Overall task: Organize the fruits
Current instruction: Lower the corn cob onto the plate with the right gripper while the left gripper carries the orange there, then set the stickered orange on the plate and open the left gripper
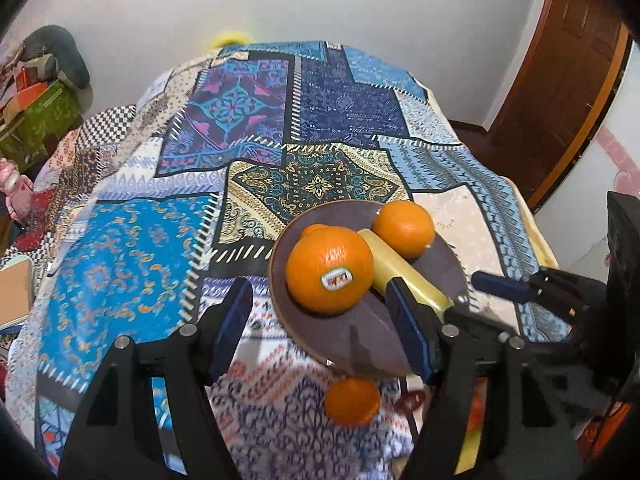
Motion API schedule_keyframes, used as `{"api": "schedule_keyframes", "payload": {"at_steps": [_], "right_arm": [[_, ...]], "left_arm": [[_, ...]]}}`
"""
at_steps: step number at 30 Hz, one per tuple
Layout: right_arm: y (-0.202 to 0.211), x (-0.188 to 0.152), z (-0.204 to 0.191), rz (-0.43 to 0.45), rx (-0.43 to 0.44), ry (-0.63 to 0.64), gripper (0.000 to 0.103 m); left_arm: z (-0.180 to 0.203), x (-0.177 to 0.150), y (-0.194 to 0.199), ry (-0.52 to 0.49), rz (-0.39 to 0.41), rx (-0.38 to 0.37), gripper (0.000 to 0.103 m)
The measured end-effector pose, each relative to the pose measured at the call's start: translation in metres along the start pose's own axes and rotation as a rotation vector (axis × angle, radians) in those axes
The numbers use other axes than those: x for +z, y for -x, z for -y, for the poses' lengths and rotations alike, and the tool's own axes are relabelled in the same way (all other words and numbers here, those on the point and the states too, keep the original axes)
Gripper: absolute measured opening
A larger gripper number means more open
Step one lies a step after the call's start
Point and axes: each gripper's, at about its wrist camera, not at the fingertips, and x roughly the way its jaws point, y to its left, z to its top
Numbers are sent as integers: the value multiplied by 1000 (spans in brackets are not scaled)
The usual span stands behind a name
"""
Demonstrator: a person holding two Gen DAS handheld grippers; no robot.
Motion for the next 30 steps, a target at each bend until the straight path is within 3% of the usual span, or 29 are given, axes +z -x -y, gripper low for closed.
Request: {"api": "schedule_keyframes", "payload": {"at_steps": [11,20,30], "right_arm": [[45,-60,13,7,-55,-89,47],[55,-107,16,-47,-56,-158,47],[46,-116,9,-58,-14,-211,47]], "left_arm": [[18,-60,41,-48,-57,-52,69],[63,-101,20,-118,-149,-118,73],[72,-110,7,-141,-201,-194,74]]}}
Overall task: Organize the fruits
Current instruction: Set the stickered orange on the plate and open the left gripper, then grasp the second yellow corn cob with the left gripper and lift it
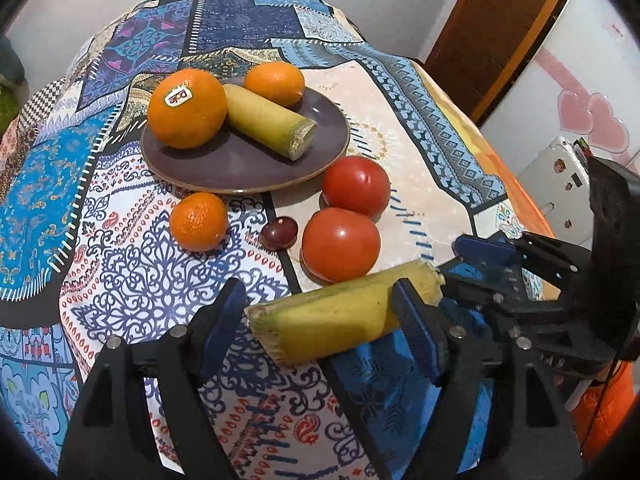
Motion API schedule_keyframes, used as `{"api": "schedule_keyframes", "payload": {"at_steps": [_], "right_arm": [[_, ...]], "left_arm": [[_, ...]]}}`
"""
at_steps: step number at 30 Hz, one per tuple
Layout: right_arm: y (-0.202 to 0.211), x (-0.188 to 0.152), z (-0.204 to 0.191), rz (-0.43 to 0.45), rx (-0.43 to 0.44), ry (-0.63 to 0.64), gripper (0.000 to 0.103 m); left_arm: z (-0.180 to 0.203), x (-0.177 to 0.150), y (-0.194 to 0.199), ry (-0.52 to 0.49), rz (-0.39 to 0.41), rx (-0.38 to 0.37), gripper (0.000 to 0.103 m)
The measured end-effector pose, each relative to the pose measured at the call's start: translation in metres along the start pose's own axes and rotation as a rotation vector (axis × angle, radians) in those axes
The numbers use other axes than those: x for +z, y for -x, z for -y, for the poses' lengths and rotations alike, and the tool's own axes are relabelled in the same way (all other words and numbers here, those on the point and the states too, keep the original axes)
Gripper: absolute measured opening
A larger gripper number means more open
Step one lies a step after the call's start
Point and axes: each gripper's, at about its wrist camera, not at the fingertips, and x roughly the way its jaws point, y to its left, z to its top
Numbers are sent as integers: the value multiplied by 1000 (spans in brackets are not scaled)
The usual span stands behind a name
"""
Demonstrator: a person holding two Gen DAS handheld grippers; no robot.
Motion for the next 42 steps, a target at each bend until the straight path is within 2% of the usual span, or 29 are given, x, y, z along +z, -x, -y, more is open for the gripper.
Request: {"api": "schedule_keyframes", "payload": {"at_steps": [9,19,22,24,28,34,37,39,42], "right_arm": [[-2,4,-17,3,29,25,34],[-15,10,-55,-7,92,86,32],[-18,13,-60,2,98,77,32],[-20,14,-59,-4,105,59,32],[-19,14,-54,-12,118,39,33],[-7,12,-50,11,98,54,45],[-6,12,-46,15,93,42,46],[-5,12,-43,17,92,32,46],[-3,10,-39,18,90,24,46]], "left_arm": [[-2,-23,25,-32,22,2,75],[-23,-52,52,-17,40,73,75],[-30,-56,53,-5,32,72,75],[-34,-55,50,0,14,68,75],[-34,-46,51,-9,35,99,75],[-21,-25,50,-81,74,95,77],[-17,-16,29,-117,32,104,77],[-19,-12,12,-108,-12,91,77],[-22,-12,0,-91,-24,83,76]]}}
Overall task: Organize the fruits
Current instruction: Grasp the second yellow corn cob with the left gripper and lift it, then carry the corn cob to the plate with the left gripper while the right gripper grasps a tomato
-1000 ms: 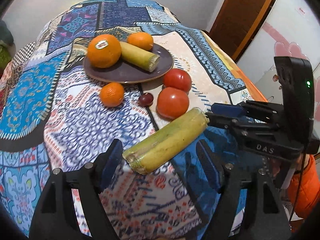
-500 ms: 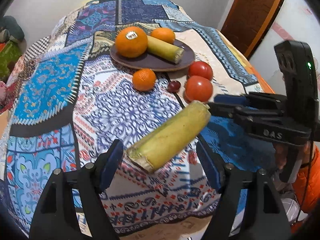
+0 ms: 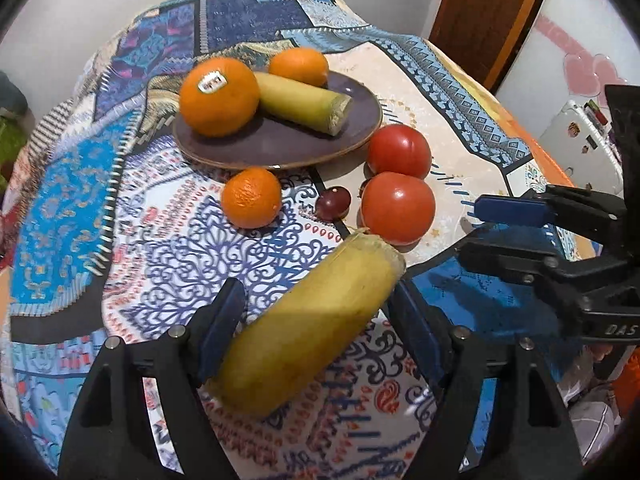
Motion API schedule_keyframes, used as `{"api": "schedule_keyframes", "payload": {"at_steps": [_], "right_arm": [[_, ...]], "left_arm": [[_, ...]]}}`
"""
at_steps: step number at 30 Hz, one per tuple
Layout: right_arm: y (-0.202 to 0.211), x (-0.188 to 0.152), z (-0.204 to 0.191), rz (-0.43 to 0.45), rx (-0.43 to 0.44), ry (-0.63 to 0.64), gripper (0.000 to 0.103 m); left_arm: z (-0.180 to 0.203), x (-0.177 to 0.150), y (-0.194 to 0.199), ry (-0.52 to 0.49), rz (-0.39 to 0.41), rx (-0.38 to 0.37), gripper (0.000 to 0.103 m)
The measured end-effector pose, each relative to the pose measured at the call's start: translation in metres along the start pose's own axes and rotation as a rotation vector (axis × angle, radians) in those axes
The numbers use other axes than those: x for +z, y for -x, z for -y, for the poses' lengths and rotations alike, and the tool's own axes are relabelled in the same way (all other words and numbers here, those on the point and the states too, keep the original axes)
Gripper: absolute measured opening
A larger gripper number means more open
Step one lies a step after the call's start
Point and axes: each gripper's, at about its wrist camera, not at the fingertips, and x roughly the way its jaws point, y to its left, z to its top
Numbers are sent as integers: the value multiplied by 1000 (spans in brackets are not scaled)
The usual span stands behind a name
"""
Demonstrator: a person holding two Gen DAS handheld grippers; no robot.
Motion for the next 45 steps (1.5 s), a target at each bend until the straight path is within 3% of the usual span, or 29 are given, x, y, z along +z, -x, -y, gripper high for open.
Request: {"api": "schedule_keyframes", "payload": {"at_steps": [2,7,12,18,25,32,45], "right_arm": [[1,-1,1,-1,-3,0,47],[-3,3,2,0,1,-13,51],[-13,9,-5,6,9,-14,54],[-31,16,-5,-9,14,-40,54],[-41,19,-5,-9,3,-65,54],[-37,18,-2,-5,21,-63,47],[-4,11,7,52,12,-39,46]], "left_arm": [[-4,-1,0,47,13,-21,72],[-9,-8,6,93,25,-55,48],[-16,-16,18,131,34,-32,39],[-22,-23,24,158,35,0,39],[-15,-18,5,138,7,9,39],[-4,-17,2,80,43,67,39],[-7,-15,31,101,96,60,39]]}}
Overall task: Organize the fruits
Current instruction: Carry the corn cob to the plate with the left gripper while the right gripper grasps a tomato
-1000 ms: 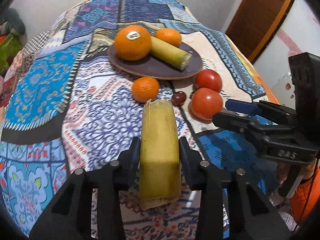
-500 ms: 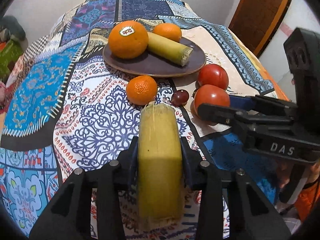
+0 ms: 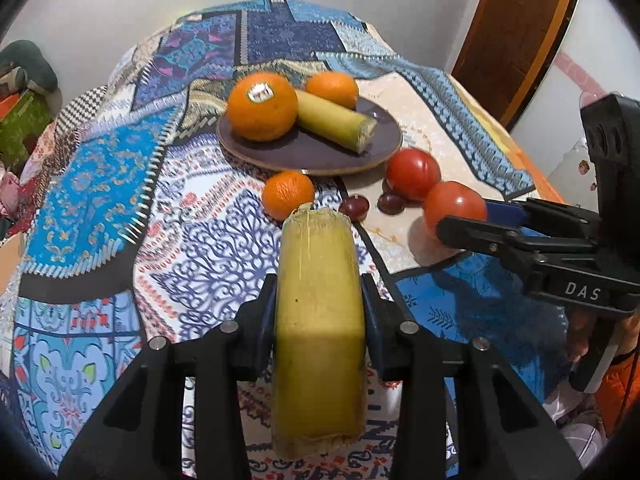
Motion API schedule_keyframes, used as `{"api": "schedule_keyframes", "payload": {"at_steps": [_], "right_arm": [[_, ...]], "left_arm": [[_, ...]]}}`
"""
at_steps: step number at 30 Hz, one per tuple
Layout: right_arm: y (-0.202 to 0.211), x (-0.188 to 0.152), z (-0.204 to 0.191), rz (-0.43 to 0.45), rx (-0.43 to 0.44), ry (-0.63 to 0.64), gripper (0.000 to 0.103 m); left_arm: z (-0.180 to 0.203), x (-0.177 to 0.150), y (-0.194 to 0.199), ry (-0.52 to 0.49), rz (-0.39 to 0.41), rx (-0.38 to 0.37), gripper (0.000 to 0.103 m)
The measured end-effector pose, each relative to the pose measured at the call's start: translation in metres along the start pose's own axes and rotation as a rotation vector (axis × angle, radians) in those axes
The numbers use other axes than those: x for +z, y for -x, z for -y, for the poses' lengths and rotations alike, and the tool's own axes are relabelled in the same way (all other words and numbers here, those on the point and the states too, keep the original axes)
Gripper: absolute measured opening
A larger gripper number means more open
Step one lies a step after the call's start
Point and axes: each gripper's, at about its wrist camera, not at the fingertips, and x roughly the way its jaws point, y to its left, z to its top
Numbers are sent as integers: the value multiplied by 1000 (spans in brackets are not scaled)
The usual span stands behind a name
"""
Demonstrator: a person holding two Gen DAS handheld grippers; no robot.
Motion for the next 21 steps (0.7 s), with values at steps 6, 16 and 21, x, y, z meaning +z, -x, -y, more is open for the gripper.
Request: {"api": "schedule_keyframes", "payload": {"at_steps": [6,16,21], "right_arm": [[16,11,3,49,-20,3,46],[23,30,11,106,-53,8,46],[21,41,15,119,-62,12,46]], "left_arm": [[-1,15,16,8,52,-4,39],[4,50,28,-5,128,-16,39],[4,72,22,-4,140,-23,39]]}}
